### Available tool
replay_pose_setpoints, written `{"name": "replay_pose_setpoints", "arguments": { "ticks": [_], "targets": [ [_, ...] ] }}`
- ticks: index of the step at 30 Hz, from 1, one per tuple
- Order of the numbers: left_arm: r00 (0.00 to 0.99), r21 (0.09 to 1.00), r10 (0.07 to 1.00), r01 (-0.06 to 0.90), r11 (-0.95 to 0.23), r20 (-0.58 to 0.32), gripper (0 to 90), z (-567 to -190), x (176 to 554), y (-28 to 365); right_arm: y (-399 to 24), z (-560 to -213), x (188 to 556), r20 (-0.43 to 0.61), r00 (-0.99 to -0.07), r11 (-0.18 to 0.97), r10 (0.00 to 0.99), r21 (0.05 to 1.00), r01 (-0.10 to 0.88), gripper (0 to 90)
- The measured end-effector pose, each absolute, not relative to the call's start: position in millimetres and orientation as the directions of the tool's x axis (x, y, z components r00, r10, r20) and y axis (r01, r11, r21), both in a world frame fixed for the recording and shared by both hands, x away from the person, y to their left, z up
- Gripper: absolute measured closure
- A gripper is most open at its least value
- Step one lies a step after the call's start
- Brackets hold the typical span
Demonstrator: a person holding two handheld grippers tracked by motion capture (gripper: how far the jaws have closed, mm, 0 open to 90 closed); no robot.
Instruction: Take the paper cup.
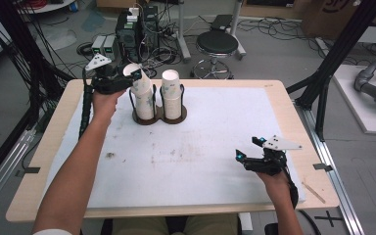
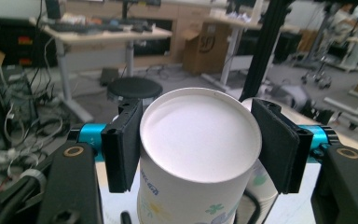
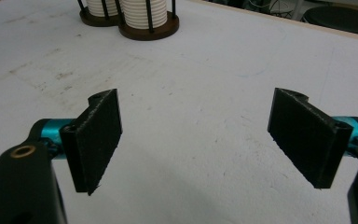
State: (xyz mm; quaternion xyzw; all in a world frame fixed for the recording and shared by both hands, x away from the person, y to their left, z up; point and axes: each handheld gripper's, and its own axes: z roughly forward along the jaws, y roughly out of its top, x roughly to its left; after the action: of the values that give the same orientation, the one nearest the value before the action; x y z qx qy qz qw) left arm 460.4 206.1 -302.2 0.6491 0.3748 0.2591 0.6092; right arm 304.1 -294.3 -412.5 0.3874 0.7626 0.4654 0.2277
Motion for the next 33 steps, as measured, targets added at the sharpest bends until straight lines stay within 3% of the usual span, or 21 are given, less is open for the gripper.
{"name": "replay_pose_setpoints", "arguments": {
  "ticks": [16,24,33],
  "targets": [
    [0.678,0.989,0.728,0.145,-0.001,-0.099,36.8,-284.0,395.1,214.8,-290.5,-413.2,299.3,0.020,-0.603,0.265,0.798,0.886,0.380,18.1],
    [0.717,0.986,0.693,0.156,-0.053,-0.076,36.7,-301.5,360.7,213.7,-282.6,-409.8,297.4,0.022,-0.625,0.273,0.780,0.887,0.372,18.0],
    [0.755,0.982,0.651,0.168,-0.082,-0.075,36.6,-324.8,347.8,208.4,-270.7,-410.9,306.4,0.023,-0.647,0.294,0.762,0.879,0.377,18.0]
  ]
}}
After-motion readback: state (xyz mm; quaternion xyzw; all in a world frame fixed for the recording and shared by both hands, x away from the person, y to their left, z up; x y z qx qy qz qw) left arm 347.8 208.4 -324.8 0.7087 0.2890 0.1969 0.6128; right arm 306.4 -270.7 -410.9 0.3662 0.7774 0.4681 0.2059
